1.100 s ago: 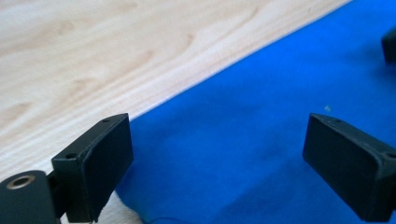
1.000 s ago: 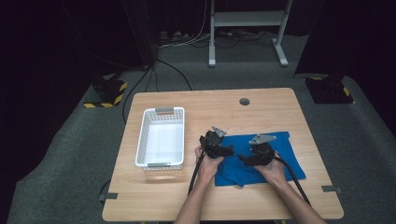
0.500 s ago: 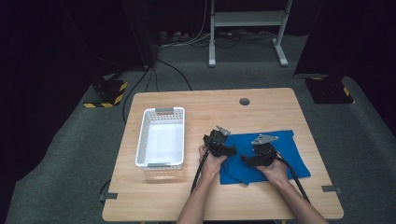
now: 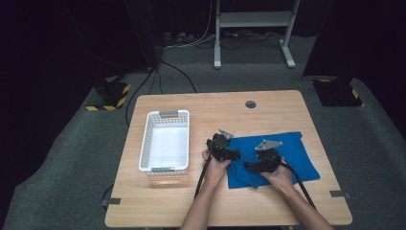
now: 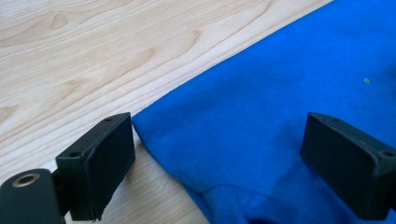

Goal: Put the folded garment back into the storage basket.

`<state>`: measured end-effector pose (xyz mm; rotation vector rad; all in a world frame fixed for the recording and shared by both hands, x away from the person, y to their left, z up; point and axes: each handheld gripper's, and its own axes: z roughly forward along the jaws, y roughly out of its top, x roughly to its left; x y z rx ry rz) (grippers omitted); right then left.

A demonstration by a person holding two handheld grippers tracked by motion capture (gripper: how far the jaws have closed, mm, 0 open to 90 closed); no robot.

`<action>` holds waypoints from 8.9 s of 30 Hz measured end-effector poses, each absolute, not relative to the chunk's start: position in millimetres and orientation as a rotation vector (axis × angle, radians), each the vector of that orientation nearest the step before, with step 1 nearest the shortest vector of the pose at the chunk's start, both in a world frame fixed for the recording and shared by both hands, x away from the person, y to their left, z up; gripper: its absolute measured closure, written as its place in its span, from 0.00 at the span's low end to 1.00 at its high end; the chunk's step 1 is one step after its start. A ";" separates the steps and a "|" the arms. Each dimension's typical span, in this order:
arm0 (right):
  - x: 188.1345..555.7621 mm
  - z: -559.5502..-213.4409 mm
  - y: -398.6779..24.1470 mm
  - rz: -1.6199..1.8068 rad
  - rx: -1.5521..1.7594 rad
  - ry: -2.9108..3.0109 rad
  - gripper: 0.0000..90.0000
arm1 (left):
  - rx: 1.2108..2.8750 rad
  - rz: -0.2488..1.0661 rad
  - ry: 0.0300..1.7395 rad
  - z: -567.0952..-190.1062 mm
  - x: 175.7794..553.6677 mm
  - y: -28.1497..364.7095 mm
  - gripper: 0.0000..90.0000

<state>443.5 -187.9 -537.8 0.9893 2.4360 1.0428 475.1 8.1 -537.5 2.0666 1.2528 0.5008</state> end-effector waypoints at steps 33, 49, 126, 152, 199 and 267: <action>430.4 -538.1 -169.8 1.065 0.996 2.434 0.24 | 2.101 0.463 1.229 -535.0 484.2 3.5 0.11; 397.6 -537.6 -149.4 1.137 0.854 2.480 0.26 | 2.040 0.474 1.283 -535.1 495.8 16.2 0.16; 377.6 -540.5 -133.6 1.048 0.767 2.383 0.88 | 1.975 0.524 1.206 -538.5 490.0 5.8 0.81; 374.3 -523.0 -136.6 1.082 0.730 2.338 0.90 | 1.864 0.361 1.158 -507.2 493.4 10.6 0.91; 393.3 -463.5 -79.6 1.474 0.631 2.466 0.90 | 1.998 0.250 1.291 -424.8 497.0 107.3 0.91; 409.2 -538.5 -221.6 1.153 0.910 2.457 0.15 | 1.990 0.389 1.265 -517.7 452.9 23.2 0.36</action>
